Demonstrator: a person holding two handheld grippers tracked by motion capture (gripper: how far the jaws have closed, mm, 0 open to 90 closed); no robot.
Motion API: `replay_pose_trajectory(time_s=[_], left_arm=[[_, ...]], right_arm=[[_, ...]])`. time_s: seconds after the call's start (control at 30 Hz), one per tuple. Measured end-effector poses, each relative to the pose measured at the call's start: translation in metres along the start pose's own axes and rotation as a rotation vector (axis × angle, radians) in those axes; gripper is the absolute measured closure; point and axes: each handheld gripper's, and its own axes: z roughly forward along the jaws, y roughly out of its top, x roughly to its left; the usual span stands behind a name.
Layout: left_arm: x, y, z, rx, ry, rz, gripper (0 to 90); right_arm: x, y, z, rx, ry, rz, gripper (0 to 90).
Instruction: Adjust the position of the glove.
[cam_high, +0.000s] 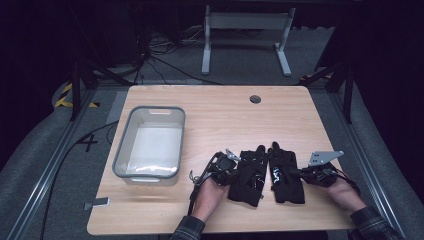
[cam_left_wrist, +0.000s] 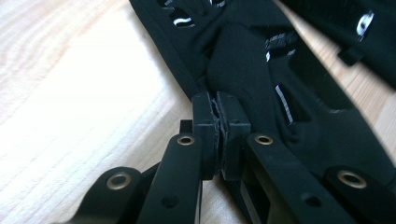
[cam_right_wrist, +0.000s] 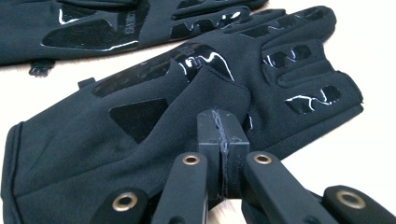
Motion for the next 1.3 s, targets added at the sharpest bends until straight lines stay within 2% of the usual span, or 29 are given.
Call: replay_pose_trajectory(time_s=[0.07,0.2,0.23,0.4,0.5,0.63,0.87,1.1,1.13,1.3], left_arm=[[0.001,0.0,-0.002,-0.009,-0.003,-0.001,87.7],[0.003,0.001,-0.012,-0.072,-0.013,-0.039,87.7],[0.003,0.001,-0.012,-0.072,-0.013,-0.039,87.7],[0.005,0.004,-0.022,-0.127,0.015,-0.054,87.7],[0.009,0.004,-0.025,-0.131,0.005,-0.064,87.8],[0.009,0.005,-0.025,-0.135,-0.001,-0.06,87.7],[0.005,0.01,-0.028,-0.17,-0.028,-0.055,87.7],[-0.002,0.02,-0.034,-0.211,-0.049,-0.029,87.7],[-0.004,0.023,-0.034,-0.226,-0.064,-0.023,87.7],[-0.01,0.03,-0.032,-0.233,-0.09,-0.007,87.7]], right_arm=[[0.001,0.0,0.001,-0.003,0.001,0.001,90.0],[0.002,0.004,0.004,0.0,0.011,-0.009,90.0],[0.002,0.004,0.004,0.0,0.011,-0.009,90.0],[0.006,0.01,0.01,0.0,0.023,-0.028,90.0],[0.008,0.013,0.014,-0.001,0.027,-0.034,90.0],[0.008,0.015,0.016,-0.006,0.039,-0.035,90.0],[0.013,0.021,0.022,-0.001,0.048,-0.051,90.0],[0.014,0.026,0.027,-0.002,0.059,-0.056,90.0],[0.014,0.026,0.027,-0.002,0.061,-0.055,90.0],[0.013,0.027,0.028,-0.006,0.064,-0.054,90.0]])
